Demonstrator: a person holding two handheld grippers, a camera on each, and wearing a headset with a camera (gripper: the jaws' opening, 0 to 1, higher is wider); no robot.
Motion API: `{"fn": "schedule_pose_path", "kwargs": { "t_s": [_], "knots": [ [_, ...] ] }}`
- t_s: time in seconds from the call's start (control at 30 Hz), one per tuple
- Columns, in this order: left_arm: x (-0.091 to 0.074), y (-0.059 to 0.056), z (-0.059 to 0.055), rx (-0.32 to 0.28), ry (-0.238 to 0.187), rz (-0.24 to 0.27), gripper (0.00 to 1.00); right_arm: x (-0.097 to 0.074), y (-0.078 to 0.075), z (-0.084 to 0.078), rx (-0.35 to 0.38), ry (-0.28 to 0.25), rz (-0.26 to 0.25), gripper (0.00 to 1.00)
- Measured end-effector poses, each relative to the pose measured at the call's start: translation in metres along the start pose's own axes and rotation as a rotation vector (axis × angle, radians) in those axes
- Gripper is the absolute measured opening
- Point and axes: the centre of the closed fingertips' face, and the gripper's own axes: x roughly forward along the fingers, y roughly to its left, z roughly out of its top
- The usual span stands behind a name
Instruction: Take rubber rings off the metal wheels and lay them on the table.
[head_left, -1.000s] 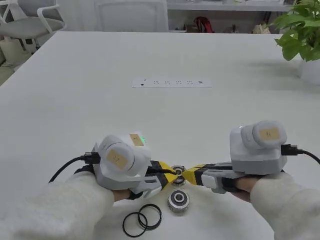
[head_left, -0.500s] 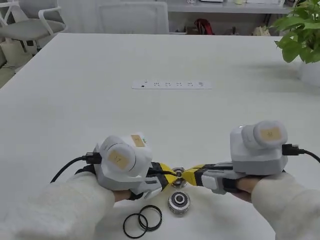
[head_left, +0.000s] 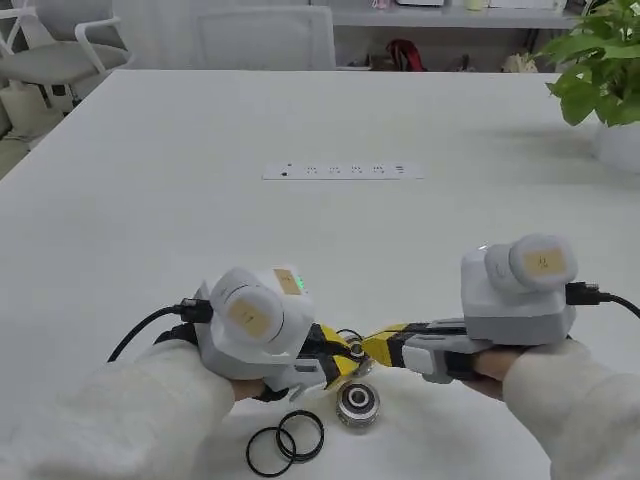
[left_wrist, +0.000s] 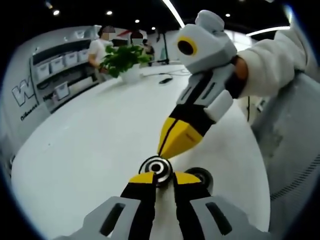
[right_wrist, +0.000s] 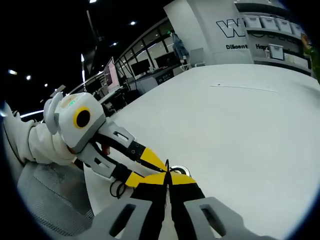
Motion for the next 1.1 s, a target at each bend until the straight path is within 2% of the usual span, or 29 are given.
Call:
{"fn": "schedule_pose_path", "kwargs": {
  "t_s": [0.13, 0.33, 0.5, 0.77, 0.9, 1.1],
  "knots": [
    [-0.004, 0.0, 0.003, -0.002, -0.001, -0.002, 0.2, -0.003, -0.001, 0.004, 0.005, -0.014, -0.006, 0.0],
    [-0.014, -0.001, 0.018, -0.007, -0.036, 0.002, 0.24, -0.009, -0.004, 0.009, 0.017, -0.034, -0.014, 0.0],
    [-0.021, -0.01, 0.026, 0.007, -0.055, -0.017, 0.3, -0.014, -0.003, 0.018, 0.028, -0.062, -0.019, 0.0],
    [-0.036, -0.02, 0.03, 0.038, -0.058, -0.017, 0.35, -0.023, 0.003, 0.03, 0.042, -0.103, -0.014, 0.0],
    [-0.046, -0.023, 0.031, 0.04, -0.066, -0.016, 0.42, -0.025, 0.008, 0.037, 0.045, -0.121, 0.0, 0.0],
    [-0.06, -0.021, 0.032, 0.019, -0.113, -0.008, 0.56, -0.027, 0.016, 0.042, 0.042, -0.13, 0.024, 0.0]
  ]
}}
